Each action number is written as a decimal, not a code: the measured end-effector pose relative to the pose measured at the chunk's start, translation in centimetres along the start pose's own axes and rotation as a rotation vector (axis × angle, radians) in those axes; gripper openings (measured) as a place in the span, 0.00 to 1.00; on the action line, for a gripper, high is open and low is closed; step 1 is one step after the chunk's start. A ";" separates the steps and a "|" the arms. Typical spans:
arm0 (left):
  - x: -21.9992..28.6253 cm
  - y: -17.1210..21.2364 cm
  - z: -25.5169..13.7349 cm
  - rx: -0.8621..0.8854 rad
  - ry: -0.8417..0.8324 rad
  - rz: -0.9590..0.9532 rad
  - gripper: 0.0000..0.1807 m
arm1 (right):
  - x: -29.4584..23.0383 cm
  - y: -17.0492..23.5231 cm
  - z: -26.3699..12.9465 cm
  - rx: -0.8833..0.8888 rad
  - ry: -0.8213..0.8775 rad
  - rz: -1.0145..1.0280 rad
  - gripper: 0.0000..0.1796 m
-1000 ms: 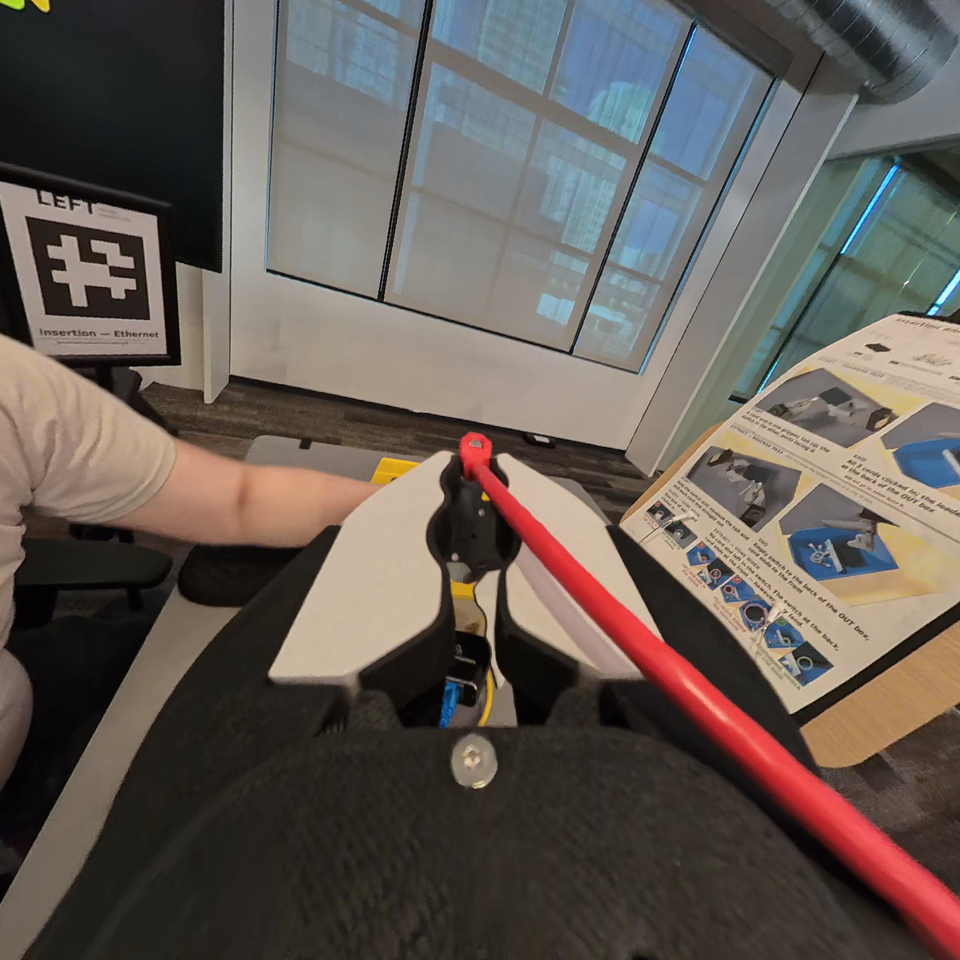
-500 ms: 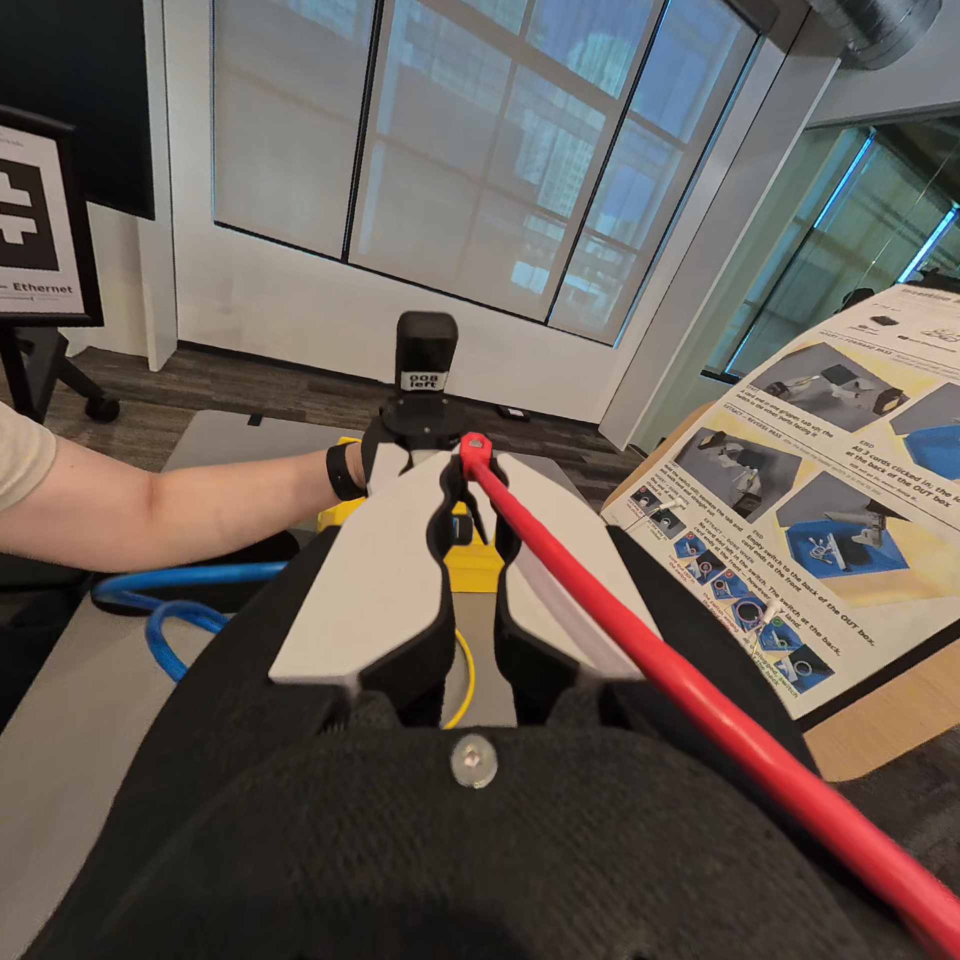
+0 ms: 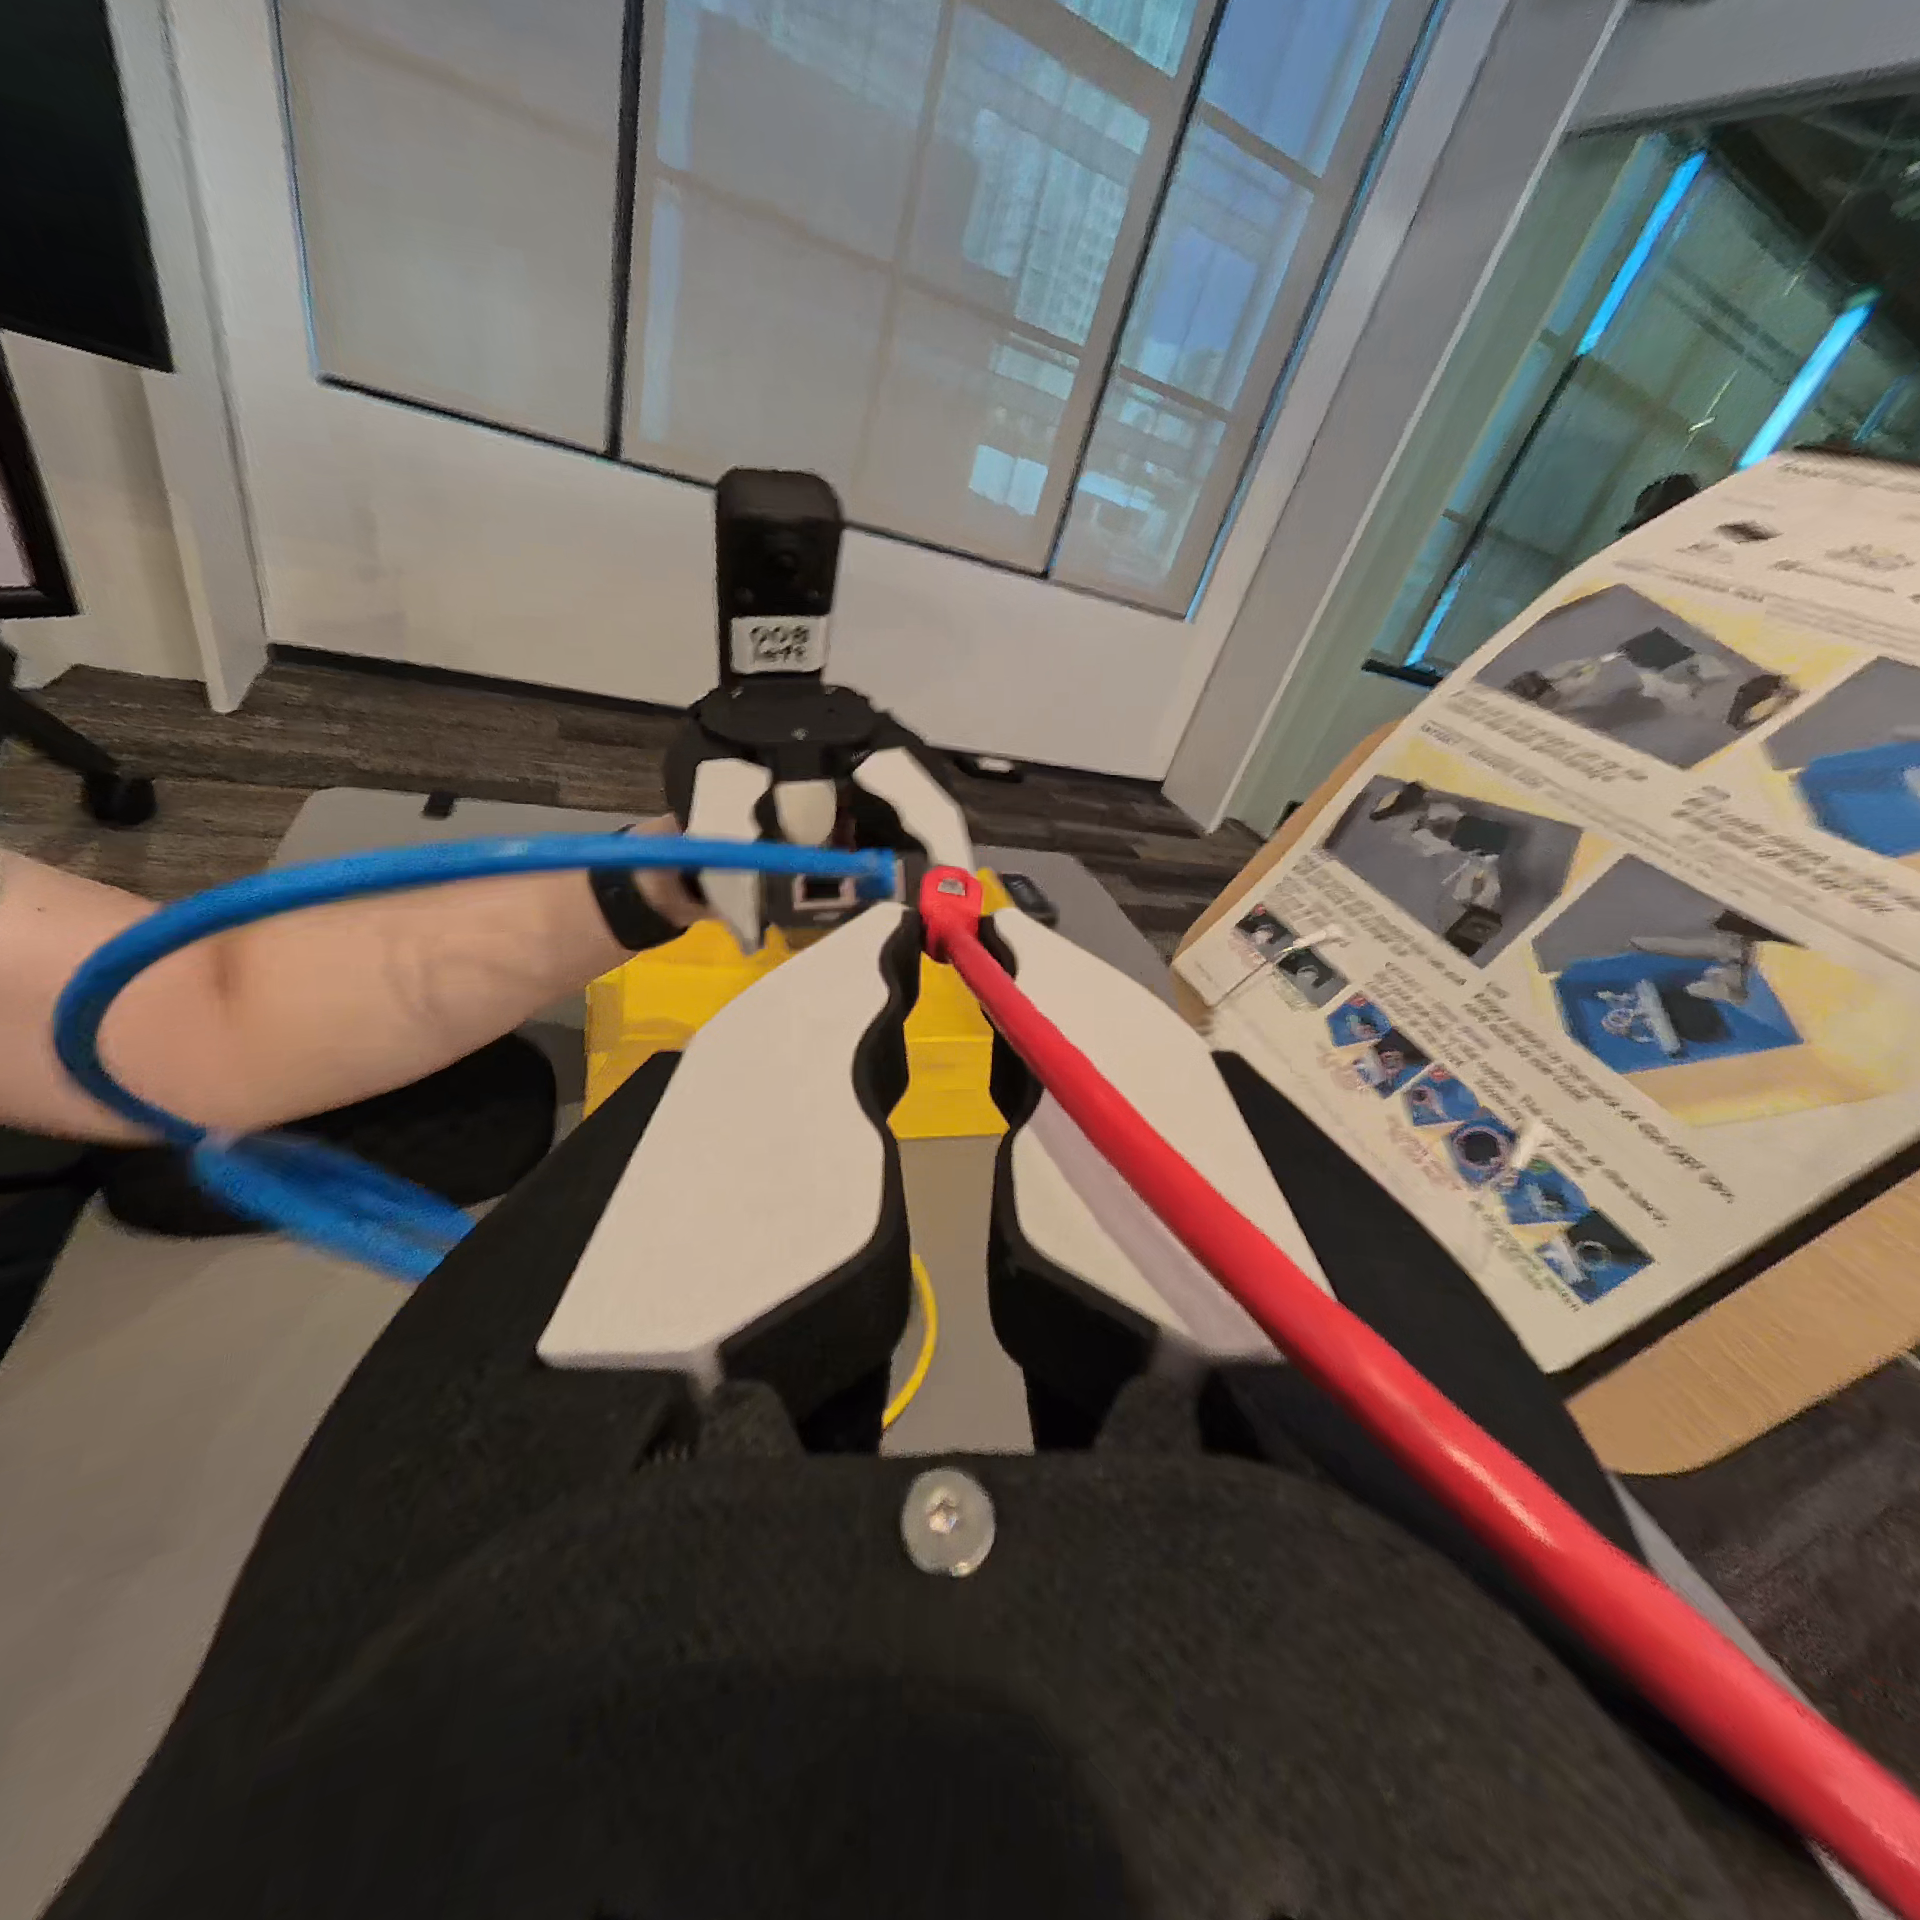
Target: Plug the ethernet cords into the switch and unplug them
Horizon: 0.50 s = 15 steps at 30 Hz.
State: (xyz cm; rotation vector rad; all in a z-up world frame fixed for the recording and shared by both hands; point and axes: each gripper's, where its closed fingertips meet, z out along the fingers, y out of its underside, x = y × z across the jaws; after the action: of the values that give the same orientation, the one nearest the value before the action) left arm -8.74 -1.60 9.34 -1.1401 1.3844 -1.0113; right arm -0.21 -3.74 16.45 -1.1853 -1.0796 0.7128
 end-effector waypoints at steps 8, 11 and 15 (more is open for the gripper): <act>-0.2 -1.1 0.0 0.047 -0.020 -0.026 0.35 | -3.4 1.2 2.4 -0.065 -0.155 -0.034 0.06; -0.2 -1.1 0.6 0.042 -0.025 -0.030 0.36 | -3.8 1.6 3.3 -0.067 -0.170 -0.034 0.06; -0.3 -0.7 1.3 0.006 -0.039 -0.032 0.36 | -3.9 1.9 4.5 -0.058 -0.135 -0.082 0.06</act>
State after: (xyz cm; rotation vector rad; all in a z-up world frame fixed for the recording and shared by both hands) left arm -7.40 -1.42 9.94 -1.1753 1.3351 -1.0097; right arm -5.62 -5.02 13.59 -1.1482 -1.2617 0.7096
